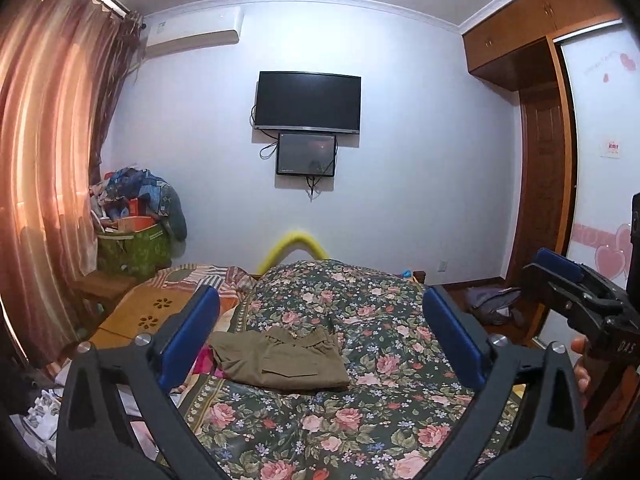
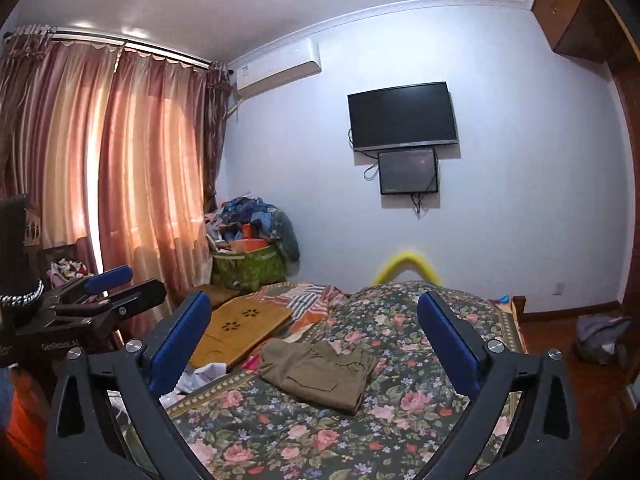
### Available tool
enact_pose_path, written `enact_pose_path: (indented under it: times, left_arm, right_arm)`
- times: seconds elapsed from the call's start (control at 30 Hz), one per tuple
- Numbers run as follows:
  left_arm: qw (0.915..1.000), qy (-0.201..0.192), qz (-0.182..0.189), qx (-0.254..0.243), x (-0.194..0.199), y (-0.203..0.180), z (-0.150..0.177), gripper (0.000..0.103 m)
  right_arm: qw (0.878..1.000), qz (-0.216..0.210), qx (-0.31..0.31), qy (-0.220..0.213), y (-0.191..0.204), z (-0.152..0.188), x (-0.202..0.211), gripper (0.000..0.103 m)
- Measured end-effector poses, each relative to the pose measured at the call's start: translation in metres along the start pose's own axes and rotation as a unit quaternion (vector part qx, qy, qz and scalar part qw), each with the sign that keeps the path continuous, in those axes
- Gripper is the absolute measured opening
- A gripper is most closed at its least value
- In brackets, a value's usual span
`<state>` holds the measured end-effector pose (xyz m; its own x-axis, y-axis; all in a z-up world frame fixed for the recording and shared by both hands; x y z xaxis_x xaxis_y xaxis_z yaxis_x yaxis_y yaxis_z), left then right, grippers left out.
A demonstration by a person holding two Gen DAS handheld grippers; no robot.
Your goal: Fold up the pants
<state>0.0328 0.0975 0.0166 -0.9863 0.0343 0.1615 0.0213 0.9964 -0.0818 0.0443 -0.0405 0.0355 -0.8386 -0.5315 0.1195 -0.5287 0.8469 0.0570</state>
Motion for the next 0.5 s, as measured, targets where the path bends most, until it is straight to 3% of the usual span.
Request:
enact_pose_path:
  times: [0.5]
  left_arm:
    - [1.0000,0.002,-0.004,-0.003,-0.0024,-0.0014,0.0073,0.103]
  right_arm:
    - [1.000,0.004,0.010,0.013,0.0051,0.0062,0.0011,0.103]
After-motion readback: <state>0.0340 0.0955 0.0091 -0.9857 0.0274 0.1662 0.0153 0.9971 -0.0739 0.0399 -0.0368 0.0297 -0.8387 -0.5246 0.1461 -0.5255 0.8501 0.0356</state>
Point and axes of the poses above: each gripper's, at about its wrist camera, not at the fingertips, and x roughly against the way its jaws point, y to its left, z to its underside, the point moved 7 cm from there along -x, roughly the way its jaws point, and after that the axes turned 13 degrees about z, right-handed, at the moved point
